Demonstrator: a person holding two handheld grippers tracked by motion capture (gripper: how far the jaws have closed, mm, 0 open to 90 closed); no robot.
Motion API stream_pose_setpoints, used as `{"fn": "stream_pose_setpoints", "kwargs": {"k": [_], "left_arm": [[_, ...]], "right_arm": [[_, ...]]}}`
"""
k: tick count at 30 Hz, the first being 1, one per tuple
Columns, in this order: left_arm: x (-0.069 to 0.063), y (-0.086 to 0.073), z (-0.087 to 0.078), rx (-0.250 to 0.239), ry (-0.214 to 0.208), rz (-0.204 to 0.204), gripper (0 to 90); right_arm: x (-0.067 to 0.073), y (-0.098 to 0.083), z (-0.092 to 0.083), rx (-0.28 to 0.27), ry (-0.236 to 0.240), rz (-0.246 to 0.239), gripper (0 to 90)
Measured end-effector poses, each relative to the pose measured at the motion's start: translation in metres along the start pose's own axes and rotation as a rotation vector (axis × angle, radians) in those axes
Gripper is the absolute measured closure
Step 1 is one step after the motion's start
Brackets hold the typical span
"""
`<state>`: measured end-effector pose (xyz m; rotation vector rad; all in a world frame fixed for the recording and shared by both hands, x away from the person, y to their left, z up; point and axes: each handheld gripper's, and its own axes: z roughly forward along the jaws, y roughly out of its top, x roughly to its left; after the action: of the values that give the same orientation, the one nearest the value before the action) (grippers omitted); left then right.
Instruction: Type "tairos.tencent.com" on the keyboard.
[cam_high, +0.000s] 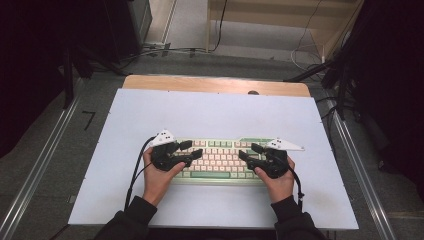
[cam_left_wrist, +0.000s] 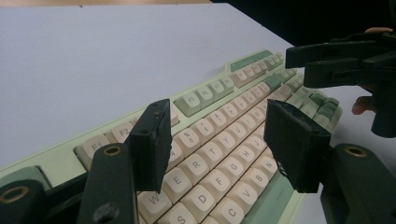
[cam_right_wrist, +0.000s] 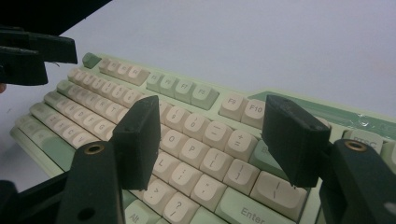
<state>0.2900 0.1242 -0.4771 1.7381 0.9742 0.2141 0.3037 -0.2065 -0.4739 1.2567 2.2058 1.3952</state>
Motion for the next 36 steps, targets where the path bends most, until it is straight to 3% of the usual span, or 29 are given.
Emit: {"fn": "stream_pose_setpoints", "kwargs": {"k": [18,23,30,36], "left_arm": [[-0.014,-0.002,0.008,0.019,-0.049,0.012,45.8],[-0.018,-0.003,0.013,0.034,-0.059,0.028,55.6],[-0.026,-0.006,0.020,0.071,-0.110,0.068,89.2],[-0.031,-0.007,0.029,0.096,-0.132,0.076,90.0]], "right_arm": [[0.000,0.000,0.000,0.000,-0.001,-0.002,35.6],[0.000,0.000,0.000,0.001,-0.001,-0.002,35.6],[0.000,0.000,0.001,0.003,-0.001,-0.005,35.6],[0.000,0.000,0.001,0.002,-0.001,-0.003,35.6]]}}
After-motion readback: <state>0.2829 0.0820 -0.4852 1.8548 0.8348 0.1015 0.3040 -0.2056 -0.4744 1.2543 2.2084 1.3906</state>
